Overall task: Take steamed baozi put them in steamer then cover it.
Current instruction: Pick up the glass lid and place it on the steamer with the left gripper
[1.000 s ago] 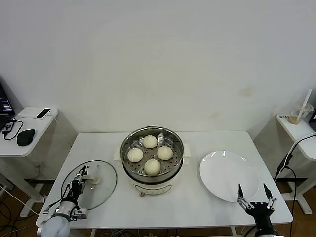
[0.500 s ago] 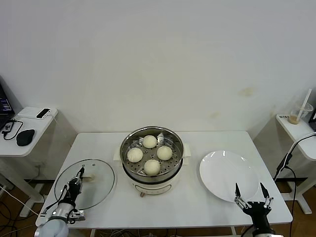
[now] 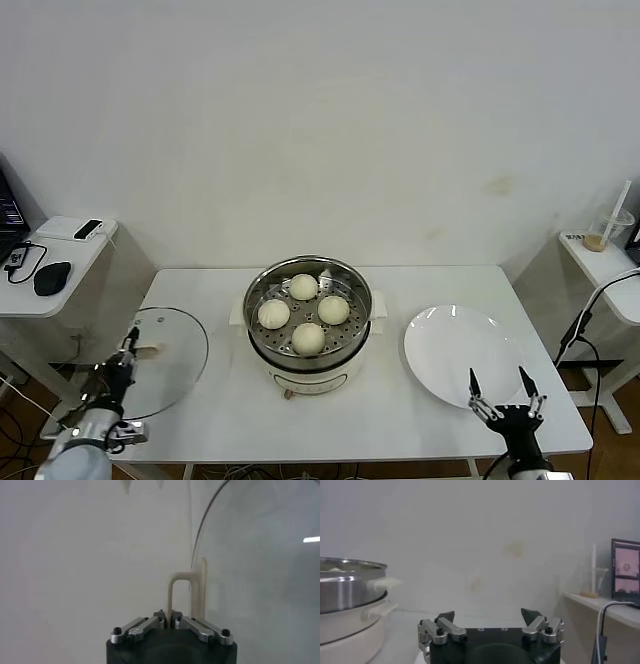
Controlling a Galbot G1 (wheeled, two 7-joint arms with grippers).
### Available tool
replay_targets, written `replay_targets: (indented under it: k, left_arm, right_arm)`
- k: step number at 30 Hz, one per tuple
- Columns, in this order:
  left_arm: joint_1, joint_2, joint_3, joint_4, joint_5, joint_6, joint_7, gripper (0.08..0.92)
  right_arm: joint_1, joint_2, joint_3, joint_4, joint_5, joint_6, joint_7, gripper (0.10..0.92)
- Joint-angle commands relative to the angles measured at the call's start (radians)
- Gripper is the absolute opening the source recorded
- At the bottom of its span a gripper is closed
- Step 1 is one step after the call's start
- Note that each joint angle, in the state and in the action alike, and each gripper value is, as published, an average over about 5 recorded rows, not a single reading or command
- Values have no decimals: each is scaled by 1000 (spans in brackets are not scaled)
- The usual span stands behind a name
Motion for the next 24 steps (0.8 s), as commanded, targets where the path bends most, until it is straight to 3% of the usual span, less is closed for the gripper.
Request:
replay_targets:
  k: [1,8,15,24]
  left_arm:
    - [60,67,-95,-286,-116,117,169,140]
    - [0,121,34,-424,-197,215,266,140]
    - [-167,195,292,-435,-236,308,331,140]
    - [-361,93,549,-370,-162,417,378,140]
  right_arm:
    - [3,-7,-6,-6,9,-6,-4,823]
    - [2,0,-13,-7,-11,-3,-5,823]
    - [2,17,-38,-20,-59,-2,-12,823]
    - [12,30,-49,-33,-126,-1,-23,823]
